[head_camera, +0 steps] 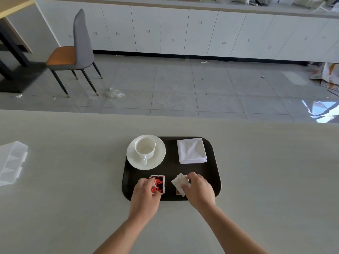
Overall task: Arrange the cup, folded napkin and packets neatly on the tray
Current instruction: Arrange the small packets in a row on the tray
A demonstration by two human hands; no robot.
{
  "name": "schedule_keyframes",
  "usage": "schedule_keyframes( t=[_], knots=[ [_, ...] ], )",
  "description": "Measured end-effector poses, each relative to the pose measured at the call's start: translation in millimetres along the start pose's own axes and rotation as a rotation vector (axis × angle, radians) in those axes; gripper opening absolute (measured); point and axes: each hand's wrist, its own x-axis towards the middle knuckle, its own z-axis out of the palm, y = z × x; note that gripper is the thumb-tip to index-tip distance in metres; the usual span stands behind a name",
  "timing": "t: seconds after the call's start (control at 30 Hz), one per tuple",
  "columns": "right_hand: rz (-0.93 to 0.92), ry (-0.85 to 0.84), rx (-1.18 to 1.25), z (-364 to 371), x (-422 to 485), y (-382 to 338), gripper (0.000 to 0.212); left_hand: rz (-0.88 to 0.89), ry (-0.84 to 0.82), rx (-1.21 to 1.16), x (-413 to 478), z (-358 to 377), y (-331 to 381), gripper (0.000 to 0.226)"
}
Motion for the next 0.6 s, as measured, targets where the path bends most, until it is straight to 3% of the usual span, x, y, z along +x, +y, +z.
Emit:
schedule_keyframes(
  t=[0.13, 0.33, 0.6],
  knots=[
    [-0.012, -0.024, -0.010, 1.8, -2.6, -6.6, 0.026, 0.006, -0.014, 0.008, -1.9, 3.4, 4.7, 0.030],
    [0.005, 0.052, 0.003, -2.2, -1.8, -0.1, 0.025, -0.064, -0.001, -0.073, 0.7, -0.8, 2.8, 0.049],
    [-0.016, 0.015, 0.030, 11.0, -7.9, -17.1, 0.027, -0.042, -0.019, -0.073, 0.9, 5.6, 13.8, 0.040]
  ],
)
